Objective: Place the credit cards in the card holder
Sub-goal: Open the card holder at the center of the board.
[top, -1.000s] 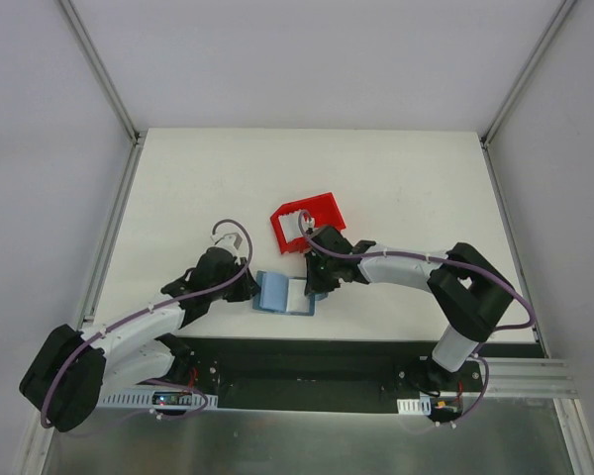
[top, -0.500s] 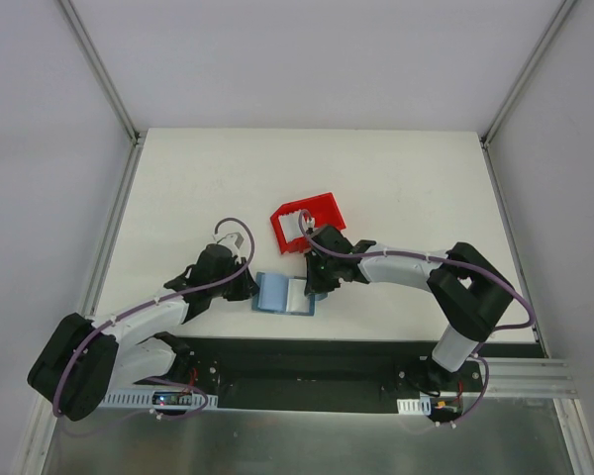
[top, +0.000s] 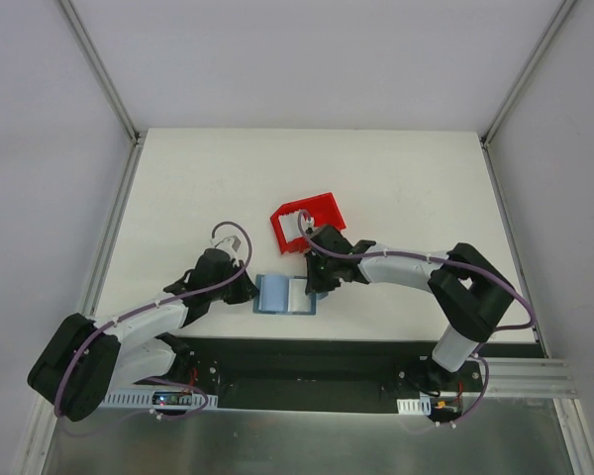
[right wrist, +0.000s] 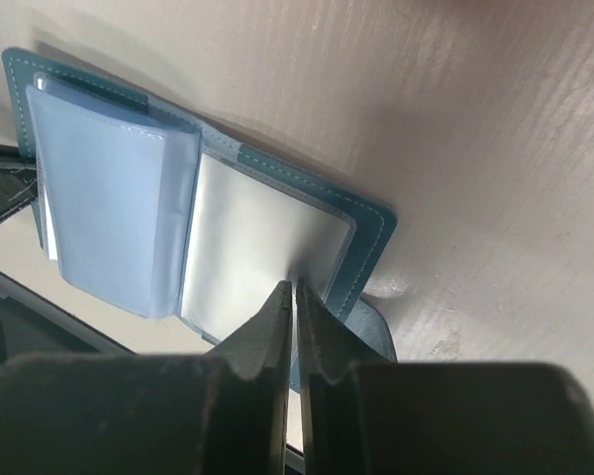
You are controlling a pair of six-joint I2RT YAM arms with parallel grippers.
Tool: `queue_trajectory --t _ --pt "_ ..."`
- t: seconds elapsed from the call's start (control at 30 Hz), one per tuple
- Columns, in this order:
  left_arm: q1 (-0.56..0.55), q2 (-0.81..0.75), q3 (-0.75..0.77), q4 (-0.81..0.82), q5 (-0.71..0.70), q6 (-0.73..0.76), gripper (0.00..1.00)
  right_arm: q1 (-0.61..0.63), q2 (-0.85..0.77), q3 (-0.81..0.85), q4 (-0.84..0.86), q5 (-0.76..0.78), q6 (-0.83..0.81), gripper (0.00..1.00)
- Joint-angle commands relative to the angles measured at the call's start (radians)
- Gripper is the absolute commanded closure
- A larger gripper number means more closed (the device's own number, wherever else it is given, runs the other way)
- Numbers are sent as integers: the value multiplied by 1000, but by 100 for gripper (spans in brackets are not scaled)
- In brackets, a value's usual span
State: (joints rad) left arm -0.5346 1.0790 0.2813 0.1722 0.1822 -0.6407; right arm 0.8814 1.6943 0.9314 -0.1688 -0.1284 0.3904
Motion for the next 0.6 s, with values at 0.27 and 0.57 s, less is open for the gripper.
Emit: queue_trajectory --t 0.27,0.57 --pt "-1 -31 -42 9 -7 -89 100 -1 -56 -19 15 46 -58 93" --pt "1 -36 -44 46 -15 -96 100 4 -61 -45 40 76 -67 100"
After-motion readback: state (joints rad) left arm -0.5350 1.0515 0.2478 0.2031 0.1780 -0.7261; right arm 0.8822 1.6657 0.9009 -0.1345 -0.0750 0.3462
